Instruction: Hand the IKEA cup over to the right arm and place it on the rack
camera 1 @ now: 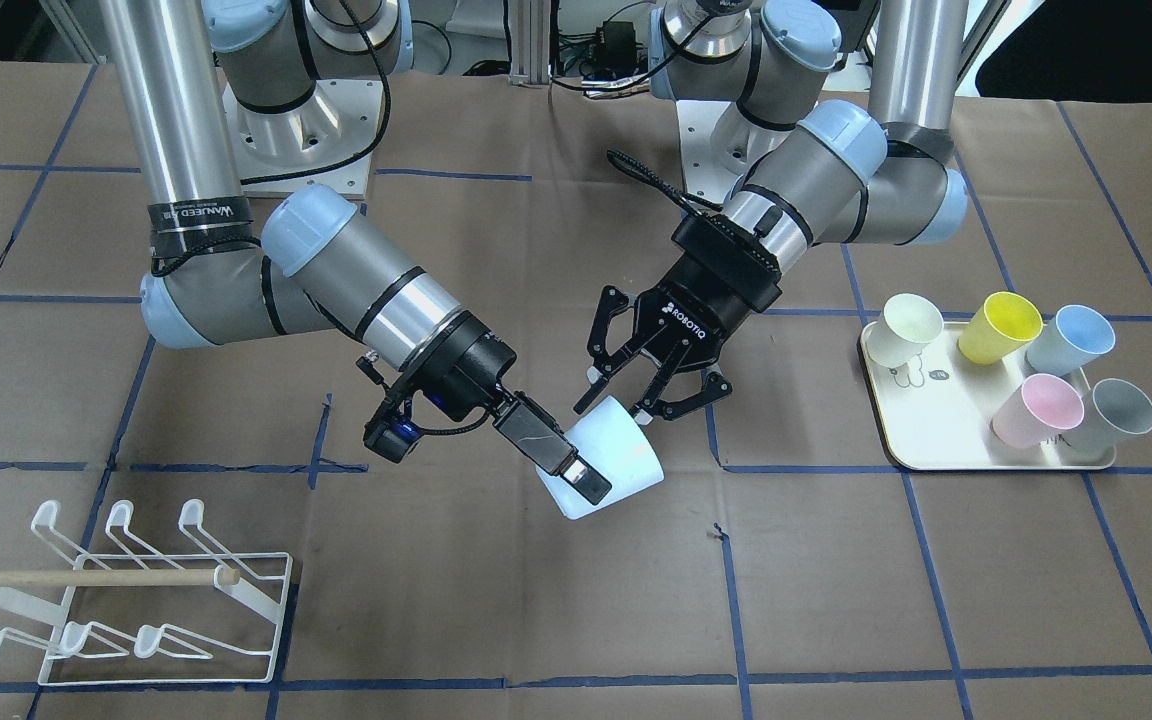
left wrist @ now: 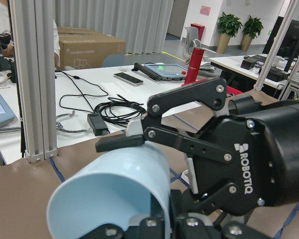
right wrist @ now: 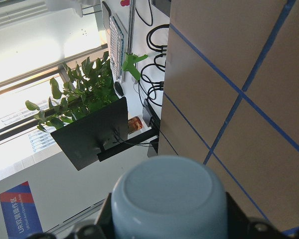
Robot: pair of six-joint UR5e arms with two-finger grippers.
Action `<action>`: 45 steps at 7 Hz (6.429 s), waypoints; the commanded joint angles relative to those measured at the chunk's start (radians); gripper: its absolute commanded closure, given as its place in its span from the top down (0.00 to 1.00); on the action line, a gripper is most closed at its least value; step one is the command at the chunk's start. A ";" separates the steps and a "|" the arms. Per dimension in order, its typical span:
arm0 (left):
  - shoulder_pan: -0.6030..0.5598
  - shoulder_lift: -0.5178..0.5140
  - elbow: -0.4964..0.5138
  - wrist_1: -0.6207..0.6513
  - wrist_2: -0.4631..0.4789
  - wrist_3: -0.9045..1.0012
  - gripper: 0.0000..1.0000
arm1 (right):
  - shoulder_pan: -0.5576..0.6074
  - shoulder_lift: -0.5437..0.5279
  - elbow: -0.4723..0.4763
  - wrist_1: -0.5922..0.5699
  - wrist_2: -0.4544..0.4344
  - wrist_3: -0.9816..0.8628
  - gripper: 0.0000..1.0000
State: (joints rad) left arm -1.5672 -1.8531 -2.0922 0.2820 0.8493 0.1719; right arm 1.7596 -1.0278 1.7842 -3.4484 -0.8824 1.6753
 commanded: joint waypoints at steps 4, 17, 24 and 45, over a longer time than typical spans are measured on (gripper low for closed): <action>0.013 0.028 -0.002 -0.010 -0.006 -0.005 0.99 | -0.002 -0.002 -0.003 -0.001 0.020 0.000 0.43; 0.029 0.190 0.447 -1.429 0.659 -0.228 0.99 | -0.294 -0.045 -0.028 -0.084 -0.279 -1.636 0.04; 0.016 0.339 0.321 -1.640 0.728 -0.226 1.00 | -0.420 0.014 0.059 -0.113 -0.199 -1.718 0.04; 0.550 0.282 -0.195 -1.242 0.784 0.368 0.92 | -0.410 -0.056 0.038 -0.064 -0.158 -1.683 1.00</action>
State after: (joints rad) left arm -1.0171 -1.5652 -2.2867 -0.9769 1.6067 0.5420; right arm 1.3361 -1.0526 1.8221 -3.5118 -1.0689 -0.0360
